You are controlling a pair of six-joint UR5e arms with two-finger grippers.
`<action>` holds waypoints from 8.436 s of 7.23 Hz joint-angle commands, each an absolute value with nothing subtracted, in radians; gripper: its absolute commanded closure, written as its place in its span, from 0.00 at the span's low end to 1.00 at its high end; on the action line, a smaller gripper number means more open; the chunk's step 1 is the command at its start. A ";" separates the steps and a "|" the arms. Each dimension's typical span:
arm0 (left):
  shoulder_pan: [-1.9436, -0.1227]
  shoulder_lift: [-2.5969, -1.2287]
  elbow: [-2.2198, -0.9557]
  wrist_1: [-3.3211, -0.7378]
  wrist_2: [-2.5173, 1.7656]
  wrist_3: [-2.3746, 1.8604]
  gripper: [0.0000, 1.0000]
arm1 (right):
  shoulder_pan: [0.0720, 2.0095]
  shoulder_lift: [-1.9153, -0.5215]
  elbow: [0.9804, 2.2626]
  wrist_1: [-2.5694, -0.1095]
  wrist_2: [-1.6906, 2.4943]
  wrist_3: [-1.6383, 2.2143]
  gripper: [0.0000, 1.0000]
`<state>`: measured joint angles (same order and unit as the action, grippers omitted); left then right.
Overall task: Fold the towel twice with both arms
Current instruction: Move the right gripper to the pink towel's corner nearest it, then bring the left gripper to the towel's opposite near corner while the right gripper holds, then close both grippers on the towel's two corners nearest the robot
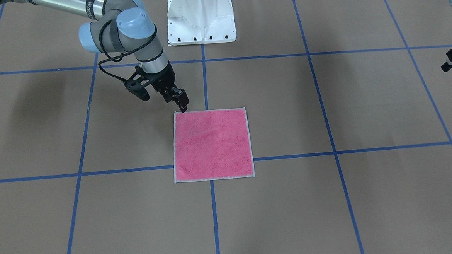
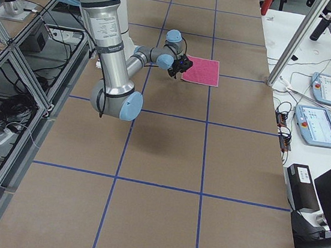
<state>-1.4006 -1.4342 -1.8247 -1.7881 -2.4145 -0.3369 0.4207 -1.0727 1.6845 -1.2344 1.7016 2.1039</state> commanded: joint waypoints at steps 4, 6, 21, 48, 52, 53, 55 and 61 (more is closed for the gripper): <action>-1.401 -1.433 -1.832 -1.789 -2.418 -0.337 0.00 | 0.420 -1.062 1.663 -1.249 1.671 2.103 0.49; -1.401 -1.431 -1.829 -1.789 -2.436 -0.337 0.00 | 0.420 -1.062 1.661 -1.249 1.669 2.103 0.51; -0.920 -1.802 -1.822 -1.973 -2.261 -1.352 0.01 | 0.445 -1.109 1.759 -1.249 1.718 2.091 1.00; -0.494 -2.171 -1.575 -1.924 -1.934 -1.804 0.64 | 0.449 -1.146 1.786 -1.246 1.730 2.077 1.00; -0.495 -2.169 -1.585 -1.922 -1.933 -1.804 0.65 | 0.449 -1.147 1.786 -1.246 1.730 2.077 1.00; -0.495 -2.168 -1.585 -1.922 -1.933 -1.804 0.69 | 0.449 -1.147 1.784 -1.246 1.730 2.077 1.00; -0.495 -2.168 -1.586 -1.922 -1.933 -1.805 0.74 | 0.449 -1.147 1.786 -1.246 1.730 2.077 1.00; -0.495 -2.171 -1.597 -1.917 -1.936 -1.815 1.00 | 0.451 -1.147 1.784 -1.246 1.730 2.077 1.00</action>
<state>-0.4942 -2.1682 -1.5885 -1.9193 -1.9334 -1.8119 0.4497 -1.1474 1.7842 -1.2456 1.7303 2.0770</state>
